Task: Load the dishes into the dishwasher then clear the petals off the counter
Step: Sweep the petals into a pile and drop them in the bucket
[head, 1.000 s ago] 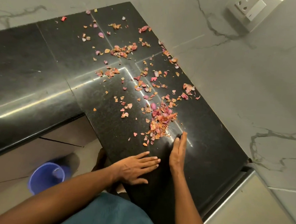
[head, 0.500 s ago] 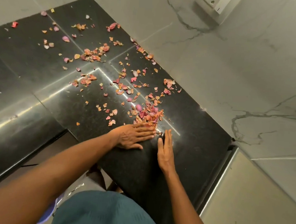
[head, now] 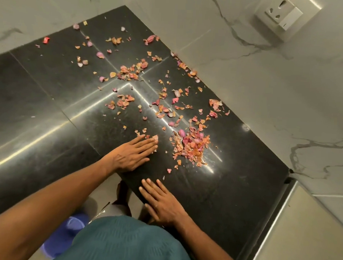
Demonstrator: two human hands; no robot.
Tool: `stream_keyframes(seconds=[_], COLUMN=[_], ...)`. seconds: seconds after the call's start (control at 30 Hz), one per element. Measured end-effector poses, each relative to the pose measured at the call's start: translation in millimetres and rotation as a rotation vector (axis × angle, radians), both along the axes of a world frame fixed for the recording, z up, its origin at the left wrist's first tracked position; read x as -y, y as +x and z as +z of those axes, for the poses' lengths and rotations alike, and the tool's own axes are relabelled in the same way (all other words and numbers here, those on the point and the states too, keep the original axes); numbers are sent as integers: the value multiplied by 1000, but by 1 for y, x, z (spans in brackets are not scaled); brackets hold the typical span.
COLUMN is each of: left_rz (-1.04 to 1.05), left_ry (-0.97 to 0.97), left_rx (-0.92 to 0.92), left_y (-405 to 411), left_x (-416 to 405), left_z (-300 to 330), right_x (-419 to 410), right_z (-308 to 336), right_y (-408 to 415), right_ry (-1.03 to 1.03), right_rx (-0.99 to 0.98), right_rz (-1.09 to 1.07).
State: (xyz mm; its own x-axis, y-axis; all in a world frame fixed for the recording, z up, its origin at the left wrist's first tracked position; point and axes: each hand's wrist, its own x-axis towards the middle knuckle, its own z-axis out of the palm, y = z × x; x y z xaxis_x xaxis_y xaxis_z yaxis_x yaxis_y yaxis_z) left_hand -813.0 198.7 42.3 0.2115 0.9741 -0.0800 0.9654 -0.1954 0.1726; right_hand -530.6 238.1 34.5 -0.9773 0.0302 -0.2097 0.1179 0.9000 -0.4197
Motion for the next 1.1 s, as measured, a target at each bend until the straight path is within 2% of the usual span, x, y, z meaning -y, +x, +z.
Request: stream_keyframes(seconds=[0.17,0.23,0.37,0.5,0.6,0.7,0.87,1.1], left_rz=[115,153,291,596,922,1062,1068,714], left_ry=[26,25,53,67,-12,-59,-50,-62], left_rx=[18,24,40,29,56,109,176,277], left_y=[-2,6,28,47,56,65,73,93], left_x=[38,43,50,58,63,61,26,-43], left_z=[-7,-9,-8,-6,-12,-19,-18,-17], right_x=[-33,-47,-90,-132,-145,-125,-70,-54], right_z=[4,4,6,9,23,35,32,32], right_y=[-8,-16,-41,-57,-61,-63,-46,-21], right_ry=[49,80,141,202,151,114,-42,-80], right_rx=[104,130,193,200,141,22,26,49], right_rz=[199,191,-70,-291,-405,-439,-550,-691])
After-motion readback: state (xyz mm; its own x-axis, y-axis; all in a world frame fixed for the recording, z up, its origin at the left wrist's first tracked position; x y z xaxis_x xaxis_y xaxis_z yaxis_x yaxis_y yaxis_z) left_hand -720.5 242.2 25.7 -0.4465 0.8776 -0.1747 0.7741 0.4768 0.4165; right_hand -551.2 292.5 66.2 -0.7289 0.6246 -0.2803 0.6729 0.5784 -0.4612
